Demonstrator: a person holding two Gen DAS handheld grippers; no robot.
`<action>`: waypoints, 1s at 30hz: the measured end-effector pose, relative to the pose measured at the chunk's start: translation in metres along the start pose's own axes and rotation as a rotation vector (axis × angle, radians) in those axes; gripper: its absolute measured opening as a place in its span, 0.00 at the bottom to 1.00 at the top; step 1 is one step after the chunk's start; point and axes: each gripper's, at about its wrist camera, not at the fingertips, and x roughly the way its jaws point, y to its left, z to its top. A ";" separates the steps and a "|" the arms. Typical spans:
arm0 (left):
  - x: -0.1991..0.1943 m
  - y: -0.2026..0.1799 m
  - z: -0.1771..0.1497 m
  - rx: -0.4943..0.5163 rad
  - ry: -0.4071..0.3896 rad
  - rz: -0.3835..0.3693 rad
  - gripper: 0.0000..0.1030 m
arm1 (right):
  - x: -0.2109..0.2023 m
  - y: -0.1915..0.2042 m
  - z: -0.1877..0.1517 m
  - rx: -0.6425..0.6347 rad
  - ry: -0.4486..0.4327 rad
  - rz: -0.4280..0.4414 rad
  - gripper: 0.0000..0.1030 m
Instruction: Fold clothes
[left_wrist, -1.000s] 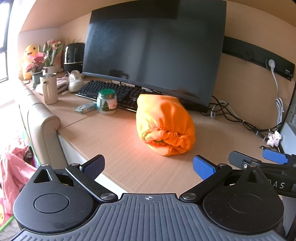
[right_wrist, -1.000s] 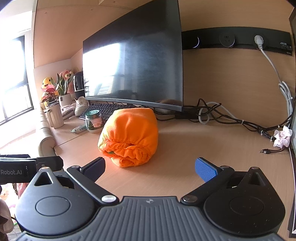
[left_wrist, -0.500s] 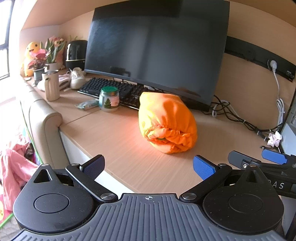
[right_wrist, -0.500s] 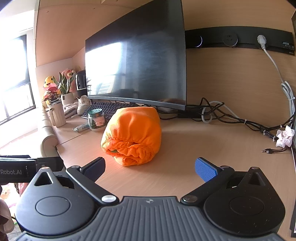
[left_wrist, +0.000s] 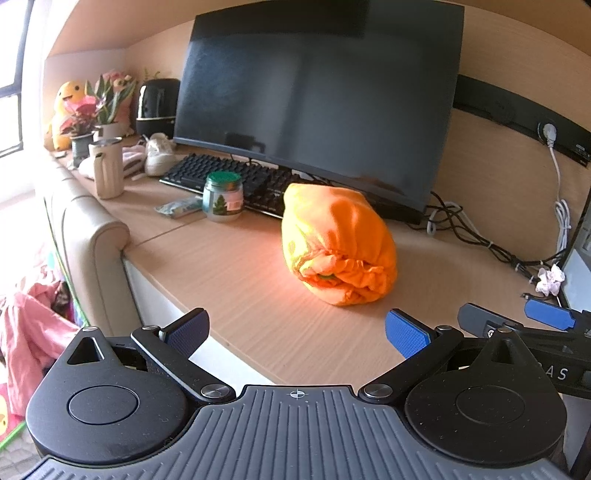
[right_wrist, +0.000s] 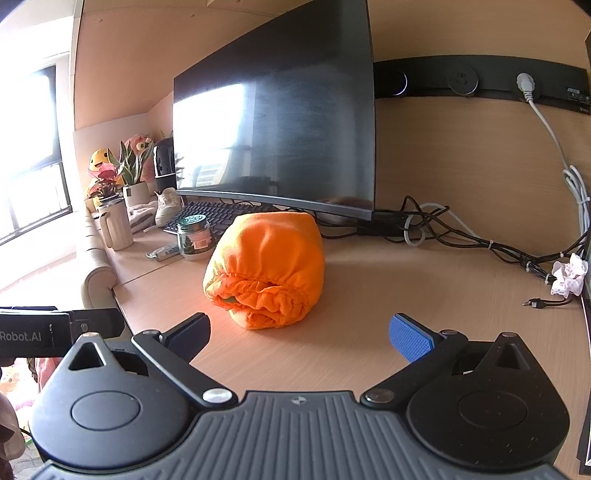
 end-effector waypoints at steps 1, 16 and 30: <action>0.000 0.000 0.000 0.001 0.001 -0.001 1.00 | 0.000 0.000 0.000 0.000 0.000 -0.001 1.00; -0.002 -0.002 0.003 0.012 -0.021 0.014 1.00 | 0.001 -0.004 0.004 -0.015 -0.024 -0.020 1.00; 0.005 -0.006 0.006 0.025 -0.006 -0.003 1.00 | -0.001 -0.008 0.007 -0.014 -0.037 -0.030 1.00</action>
